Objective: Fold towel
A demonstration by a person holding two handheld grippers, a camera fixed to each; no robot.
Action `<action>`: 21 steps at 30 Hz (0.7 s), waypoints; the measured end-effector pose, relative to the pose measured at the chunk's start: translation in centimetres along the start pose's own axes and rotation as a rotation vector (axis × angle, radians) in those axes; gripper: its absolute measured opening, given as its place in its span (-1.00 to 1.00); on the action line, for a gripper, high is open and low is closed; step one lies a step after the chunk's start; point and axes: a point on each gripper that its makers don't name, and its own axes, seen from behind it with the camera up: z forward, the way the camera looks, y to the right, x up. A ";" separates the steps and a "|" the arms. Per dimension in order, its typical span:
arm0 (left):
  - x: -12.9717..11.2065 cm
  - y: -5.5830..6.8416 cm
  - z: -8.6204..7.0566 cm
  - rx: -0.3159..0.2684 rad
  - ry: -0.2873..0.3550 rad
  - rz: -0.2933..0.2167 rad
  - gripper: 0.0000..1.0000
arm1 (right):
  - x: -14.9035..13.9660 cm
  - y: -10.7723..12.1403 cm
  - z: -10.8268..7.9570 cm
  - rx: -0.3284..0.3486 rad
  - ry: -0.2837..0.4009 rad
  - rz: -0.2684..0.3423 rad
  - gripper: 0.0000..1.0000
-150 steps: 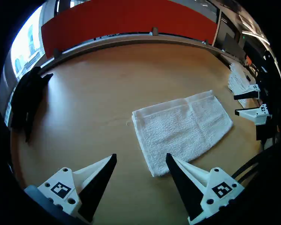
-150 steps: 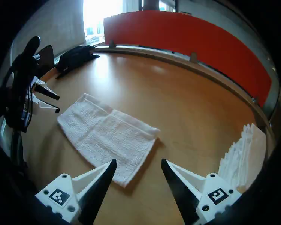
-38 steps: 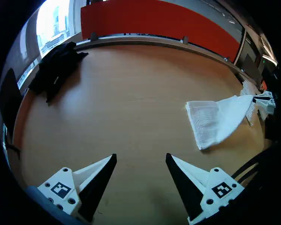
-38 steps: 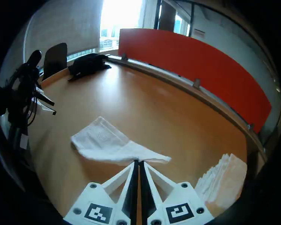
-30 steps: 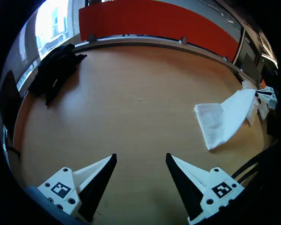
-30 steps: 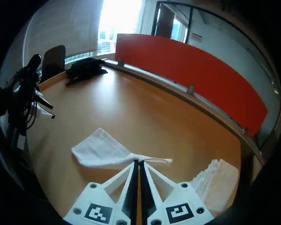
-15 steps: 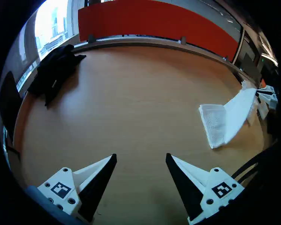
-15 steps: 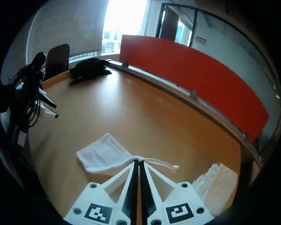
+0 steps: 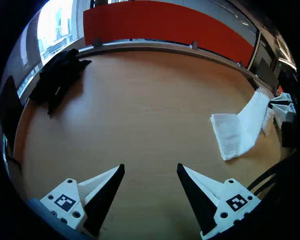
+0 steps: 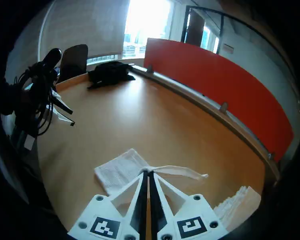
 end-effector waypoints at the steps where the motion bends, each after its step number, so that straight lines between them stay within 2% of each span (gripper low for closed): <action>1: 0.0 0.0 0.0 0.000 0.001 -0.001 0.95 | 0.0 -0.5 0.3 0.010 -0.002 -0.002 0.15; 21: -0.6 -1.7 -0.7 0.019 0.002 -0.032 0.95 | -2.6 -7.7 5.1 0.168 -0.072 0.024 0.43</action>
